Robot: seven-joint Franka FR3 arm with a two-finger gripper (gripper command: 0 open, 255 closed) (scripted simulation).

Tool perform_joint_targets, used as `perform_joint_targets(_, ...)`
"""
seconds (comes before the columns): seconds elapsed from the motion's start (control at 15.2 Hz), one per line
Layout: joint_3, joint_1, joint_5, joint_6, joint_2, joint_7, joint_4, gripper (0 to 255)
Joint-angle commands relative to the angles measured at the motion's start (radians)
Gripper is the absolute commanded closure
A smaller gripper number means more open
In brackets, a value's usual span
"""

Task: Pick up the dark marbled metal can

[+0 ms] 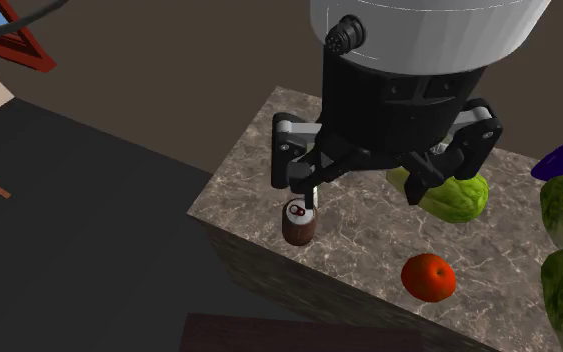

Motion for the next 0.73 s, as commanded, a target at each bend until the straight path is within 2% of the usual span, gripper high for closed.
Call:
perform_joint_targets(0.0,0.0,0.0,0.0,0.0,0.0,0.0,0.0,0)
perform_joint_targets(0.66,-0.018,0.021,0.022,0.352,0.213,-0.006,-0.15,0)
